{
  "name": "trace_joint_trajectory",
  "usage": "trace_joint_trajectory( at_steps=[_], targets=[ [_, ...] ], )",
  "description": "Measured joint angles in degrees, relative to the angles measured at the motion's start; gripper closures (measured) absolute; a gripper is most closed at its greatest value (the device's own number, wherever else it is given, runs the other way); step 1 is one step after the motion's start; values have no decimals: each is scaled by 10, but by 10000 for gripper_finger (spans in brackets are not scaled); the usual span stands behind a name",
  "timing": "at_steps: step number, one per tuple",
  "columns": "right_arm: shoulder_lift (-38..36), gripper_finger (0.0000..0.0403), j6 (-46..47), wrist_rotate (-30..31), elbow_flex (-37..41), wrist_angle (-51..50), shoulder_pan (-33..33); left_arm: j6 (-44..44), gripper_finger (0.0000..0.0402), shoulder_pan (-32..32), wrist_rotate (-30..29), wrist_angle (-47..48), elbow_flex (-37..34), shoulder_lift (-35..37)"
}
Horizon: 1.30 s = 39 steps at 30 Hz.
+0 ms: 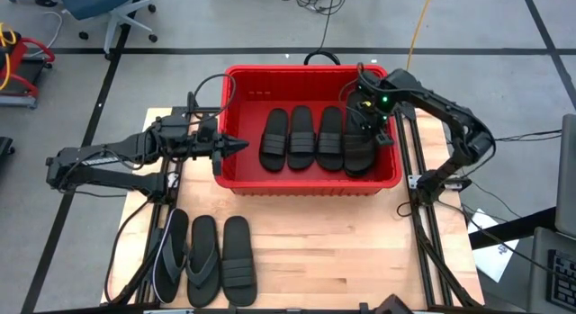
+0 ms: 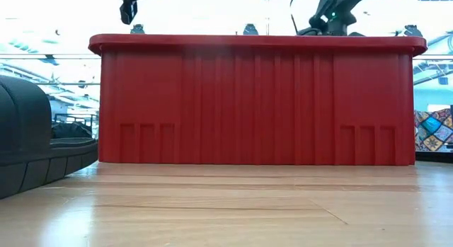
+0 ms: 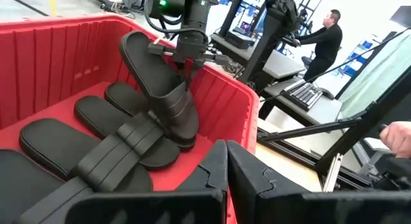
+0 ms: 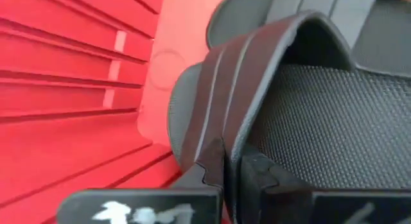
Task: Pick and place slides into bin
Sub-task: Put the black slide into the red bin
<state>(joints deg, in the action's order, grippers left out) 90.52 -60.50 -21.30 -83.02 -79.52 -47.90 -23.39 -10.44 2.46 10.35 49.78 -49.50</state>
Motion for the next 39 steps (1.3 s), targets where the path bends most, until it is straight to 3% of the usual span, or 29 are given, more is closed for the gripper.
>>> trace_joint_trajectory(
  at_steps=[13, 20, 30, 33, 39],
  targets=[
    [4, 389, 61, 24, 0, 4, -23, 53, 396, 0, -2, 1, 0, 0],
    [4, 333, 76, 43, 0, 11, -24, 57, 396, 0, -11, 2, 0, 0],
    [-11, 247, 110, 120, 0, 55, -24, 52, 396, 0, -10, 2, 0, 0],
    [-20, 230, 121, 152, 0, 75, -23, 52, 396, 0, -10, 2, 0, 0],
    [-50, 216, 118, 161, 0, 94, -23, 51, 396, 0, -10, 2, 0, 0]
  ],
)
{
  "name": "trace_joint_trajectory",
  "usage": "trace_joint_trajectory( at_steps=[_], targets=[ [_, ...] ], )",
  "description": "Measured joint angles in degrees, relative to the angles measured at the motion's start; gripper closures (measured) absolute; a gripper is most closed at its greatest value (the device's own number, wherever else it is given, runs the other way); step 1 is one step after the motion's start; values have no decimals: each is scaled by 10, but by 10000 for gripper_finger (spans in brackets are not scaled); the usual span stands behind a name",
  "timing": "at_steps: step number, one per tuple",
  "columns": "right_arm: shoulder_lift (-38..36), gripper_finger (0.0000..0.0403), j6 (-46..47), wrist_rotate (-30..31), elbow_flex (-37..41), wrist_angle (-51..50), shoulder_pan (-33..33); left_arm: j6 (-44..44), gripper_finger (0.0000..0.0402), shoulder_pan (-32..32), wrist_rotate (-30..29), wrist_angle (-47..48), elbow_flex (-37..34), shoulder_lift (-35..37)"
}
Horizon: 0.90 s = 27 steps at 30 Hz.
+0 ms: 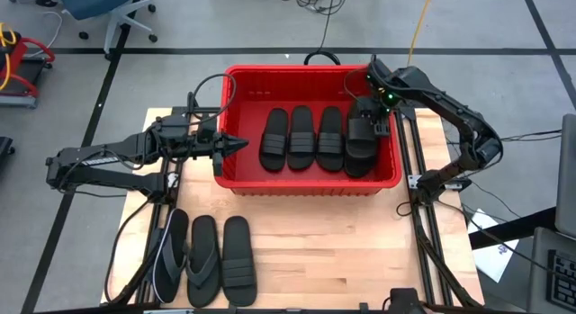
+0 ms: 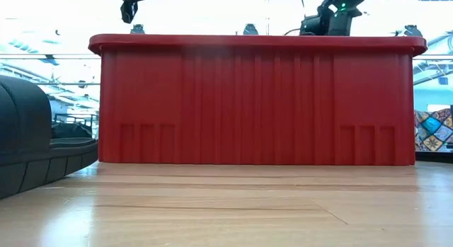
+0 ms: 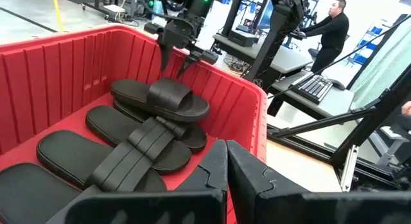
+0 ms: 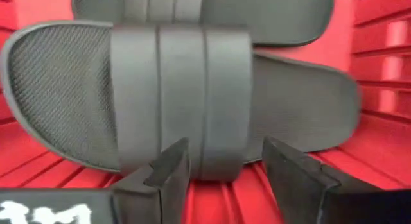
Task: Pick and place slides into bin
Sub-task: Put the black slide into the red bin
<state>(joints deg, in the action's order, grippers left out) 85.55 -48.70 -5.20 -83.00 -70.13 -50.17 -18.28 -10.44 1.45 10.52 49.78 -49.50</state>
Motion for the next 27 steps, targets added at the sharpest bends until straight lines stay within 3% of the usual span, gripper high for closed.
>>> trace_joint_trajectory(
  at_steps=[8, 10, 16, 19, 23, 27],
  targets=[
    [-78, 247, 81, 5, 0, 86, 9, 0, 396, 0, 0, 0, 0, 0],
    [-112, 268, 116, -40, 0, 125, 20, 4, 396, 0, 0, 0, 0, 0],
    [-205, 378, 287, -285, 0, 339, 57, 27, 396, 0, 0, -1, 0, 0],
    [-233, 393, 369, -368, 0, 440, 77, 45, 396, 0, -3, -1, 0, 0],
    [-255, 398, 436, -394, 2, 463, 124, 75, 396, 0, -9, -1, 0, 0],
    [-278, 400, 488, -389, 52, 476, 209, 111, 396, 0, -3, 2, 0, 0]
  ],
)
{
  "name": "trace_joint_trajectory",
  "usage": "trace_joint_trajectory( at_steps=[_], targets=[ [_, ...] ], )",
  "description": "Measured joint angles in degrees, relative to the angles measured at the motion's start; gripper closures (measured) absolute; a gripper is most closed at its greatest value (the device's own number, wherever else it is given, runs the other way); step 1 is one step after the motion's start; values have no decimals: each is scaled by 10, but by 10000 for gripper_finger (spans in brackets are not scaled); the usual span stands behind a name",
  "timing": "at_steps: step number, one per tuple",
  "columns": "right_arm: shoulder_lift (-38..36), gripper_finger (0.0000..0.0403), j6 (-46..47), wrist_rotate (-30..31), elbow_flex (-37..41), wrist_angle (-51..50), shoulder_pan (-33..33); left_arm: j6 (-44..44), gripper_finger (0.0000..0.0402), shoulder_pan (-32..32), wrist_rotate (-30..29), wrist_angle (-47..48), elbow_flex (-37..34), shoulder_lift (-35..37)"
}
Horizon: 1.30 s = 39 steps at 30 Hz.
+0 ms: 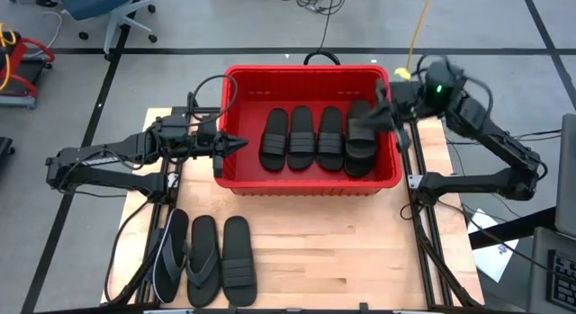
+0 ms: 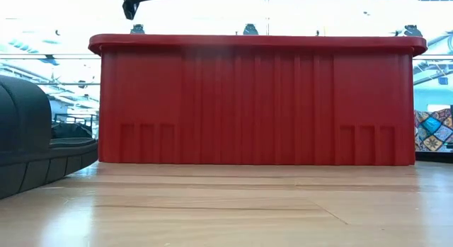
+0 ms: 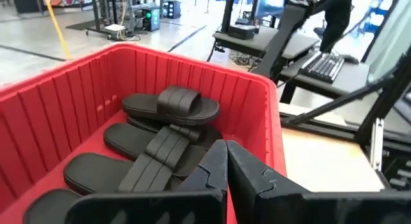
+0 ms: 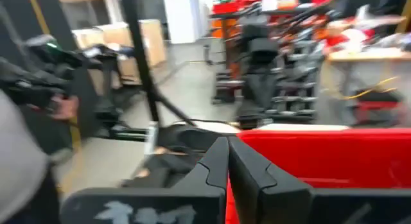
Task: Pick and place slides into bin
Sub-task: Put the black slide into the red bin
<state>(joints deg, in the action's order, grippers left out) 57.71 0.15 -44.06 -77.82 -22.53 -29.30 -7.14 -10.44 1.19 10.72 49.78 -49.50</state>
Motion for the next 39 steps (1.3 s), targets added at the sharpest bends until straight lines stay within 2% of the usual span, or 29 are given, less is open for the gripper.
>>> trace_joint_trajectory(
  at_steps=[4, 9, 13, 17, 19, 21, 23, 29, 32, 36, 39],
  targets=[
    [-24, 402, 88, 62, 99, 103, 114, 22, 396, 0, 7, 2, 0, 0],
    [-62, 402, 183, 206, 203, 260, 236, 36, 396, 0, 76, 2, 0, 0],
    [-98, 403, 202, 305, 234, 260, 302, 30, 396, 0, 191, 2, 0, 0],
    [-142, 403, 194, 350, 238, 217, 327, -29, 400, 18, 311, 2, 0, 0],
    [-161, 403, 181, 354, 238, 200, 328, -77, 400, 41, 339, 9, 0, 0],
    [-179, 403, 165, 352, 239, 185, 328, -109, 401, 76, 331, 27, 0, 0],
    [-198, 403, 152, 349, 239, 165, 329, -124, 401, 122, 295, 53, 0, 0],
    [-258, 403, 141, 323, 239, 80, 328, -159, 401, 248, 121, 54, 0, -29],
    [-281, 403, 142, 296, 239, 45, 328, -206, 401, 297, 59, 53, 1, -61],
    [-301, 403, 164, 268, 239, -1, 328, -283, 398, 329, 22, 55, 0, -129],
    [-308, 403, 171, 231, 239, -26, 328, -342, 381, 341, 29, 43, 0, -174]
  ],
)
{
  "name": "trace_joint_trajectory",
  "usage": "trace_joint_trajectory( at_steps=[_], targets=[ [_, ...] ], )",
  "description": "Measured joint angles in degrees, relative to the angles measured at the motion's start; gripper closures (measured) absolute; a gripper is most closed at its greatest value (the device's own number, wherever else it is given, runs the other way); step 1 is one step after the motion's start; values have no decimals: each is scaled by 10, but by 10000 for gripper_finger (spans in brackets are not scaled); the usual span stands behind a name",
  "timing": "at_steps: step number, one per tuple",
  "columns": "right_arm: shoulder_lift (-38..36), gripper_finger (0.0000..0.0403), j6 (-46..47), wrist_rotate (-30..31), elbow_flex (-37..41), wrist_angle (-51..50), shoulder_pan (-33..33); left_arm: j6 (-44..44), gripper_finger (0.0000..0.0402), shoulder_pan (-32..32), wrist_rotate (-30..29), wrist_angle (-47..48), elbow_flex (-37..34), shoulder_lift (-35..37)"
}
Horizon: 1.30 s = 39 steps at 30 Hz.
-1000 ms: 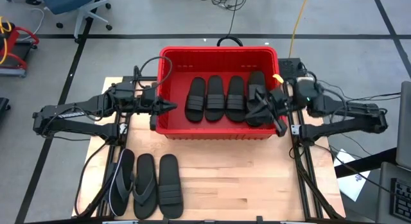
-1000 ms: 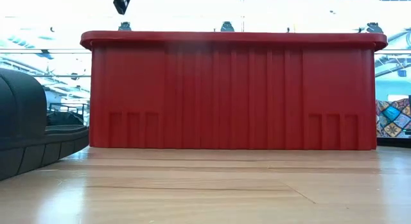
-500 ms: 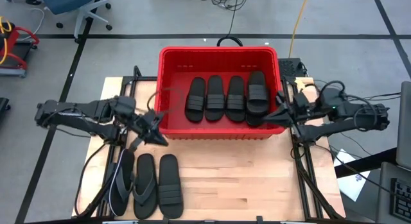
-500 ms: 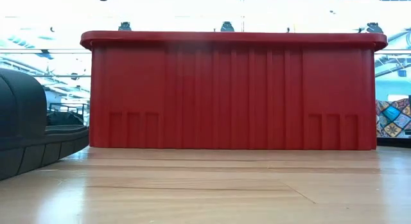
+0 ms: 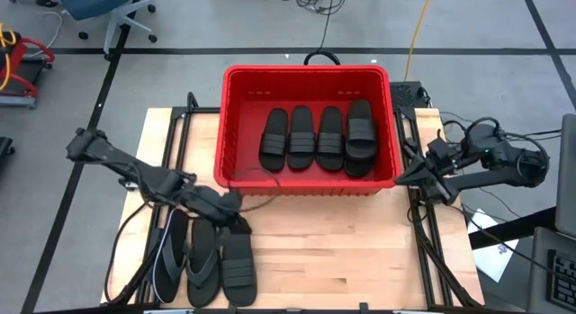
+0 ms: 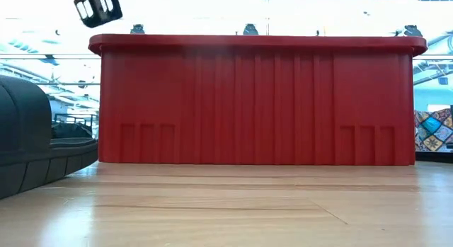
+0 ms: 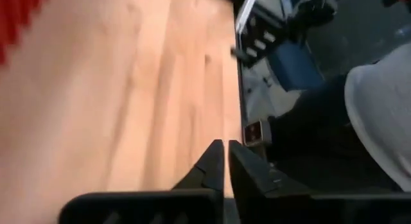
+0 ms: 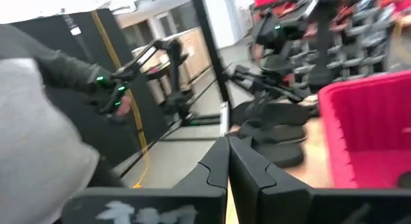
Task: Pick and place slides into bin
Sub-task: Put the black slide into the red bin
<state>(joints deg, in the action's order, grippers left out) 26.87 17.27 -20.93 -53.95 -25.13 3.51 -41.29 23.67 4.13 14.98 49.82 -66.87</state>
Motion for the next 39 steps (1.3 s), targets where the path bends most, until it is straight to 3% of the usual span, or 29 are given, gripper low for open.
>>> trace_joint_trajectory(
  at_steps=[5, 10, 20, 32, 39],
  targets=[
    [2, 403, 1, -17, 0, -8, 0, -82, 319, 5, 94, 4, 0, -47],
    [3, 403, 1, -16, 0, 3, 0, -94, 241, 9, 178, 16, 0, -72],
    [3, 403, 15, 18, 0, 6, 0, -59, 116, 50, 196, 100, 0, -130],
    [9, 403, 46, 46, 0, 9, 0, -8, 96, 51, 210, 66, 0, -219],
    [21, 403, 46, 46, 0, 14, 0, -4, 107, 49, 260, -31, -1, -273]
  ],
)
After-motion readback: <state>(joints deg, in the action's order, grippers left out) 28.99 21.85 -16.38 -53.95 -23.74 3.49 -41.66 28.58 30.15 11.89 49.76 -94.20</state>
